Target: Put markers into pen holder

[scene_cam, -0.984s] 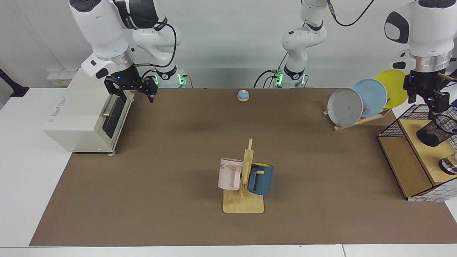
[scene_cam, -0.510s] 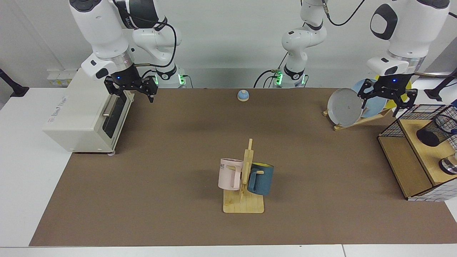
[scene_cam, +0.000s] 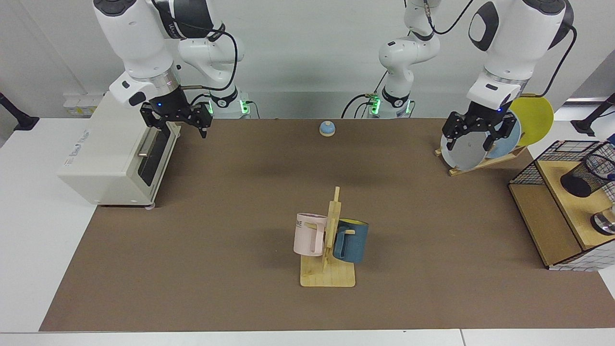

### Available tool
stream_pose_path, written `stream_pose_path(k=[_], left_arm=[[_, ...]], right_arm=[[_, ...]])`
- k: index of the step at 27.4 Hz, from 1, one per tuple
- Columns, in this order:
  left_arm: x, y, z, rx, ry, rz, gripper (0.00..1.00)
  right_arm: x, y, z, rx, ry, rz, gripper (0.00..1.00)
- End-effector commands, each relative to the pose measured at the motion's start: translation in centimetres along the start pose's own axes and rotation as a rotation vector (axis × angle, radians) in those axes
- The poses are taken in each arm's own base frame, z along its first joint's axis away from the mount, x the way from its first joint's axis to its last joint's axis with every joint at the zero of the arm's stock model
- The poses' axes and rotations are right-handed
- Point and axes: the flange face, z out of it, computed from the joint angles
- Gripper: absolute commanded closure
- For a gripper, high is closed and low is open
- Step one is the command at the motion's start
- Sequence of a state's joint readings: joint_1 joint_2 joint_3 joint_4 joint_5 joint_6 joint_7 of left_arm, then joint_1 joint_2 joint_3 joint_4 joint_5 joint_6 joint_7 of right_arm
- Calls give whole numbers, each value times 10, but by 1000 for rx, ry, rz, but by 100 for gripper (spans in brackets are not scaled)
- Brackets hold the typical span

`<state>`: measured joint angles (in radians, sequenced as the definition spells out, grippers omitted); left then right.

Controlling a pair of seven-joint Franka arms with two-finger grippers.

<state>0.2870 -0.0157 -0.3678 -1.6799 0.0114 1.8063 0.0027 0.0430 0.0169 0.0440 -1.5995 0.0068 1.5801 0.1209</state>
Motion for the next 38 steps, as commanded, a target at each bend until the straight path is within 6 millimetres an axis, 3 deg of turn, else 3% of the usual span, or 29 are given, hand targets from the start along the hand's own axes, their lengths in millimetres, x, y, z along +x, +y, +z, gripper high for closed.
stream_pose_path(k=[1,8,14,18,26,33,38], left_arm=[[-7,3,-8,-12,-31,-22,0],[-16,9,-18,-3,-43,-9,0],[-18,-2,-19,-2,-54,-38,0],[-17,15,-21,1,-43,6,0],[-8,6,-27,-13,-16,-10,0],[9,16,-4,-1,-21,23,0],[8,21,-4,8,-22,34,0]], right_arm=[[-4,4,0,20,16,-18,0],[-4,4,0,22,17,-18,0],[-4,3,1,22,16,-19,0],[-4,3,1,22,16,-19,0],[-4,4,0,22,17,-18,0],[-4,4,0,22,17,-18,0],[-4,4,1,22,16,-18,0]])
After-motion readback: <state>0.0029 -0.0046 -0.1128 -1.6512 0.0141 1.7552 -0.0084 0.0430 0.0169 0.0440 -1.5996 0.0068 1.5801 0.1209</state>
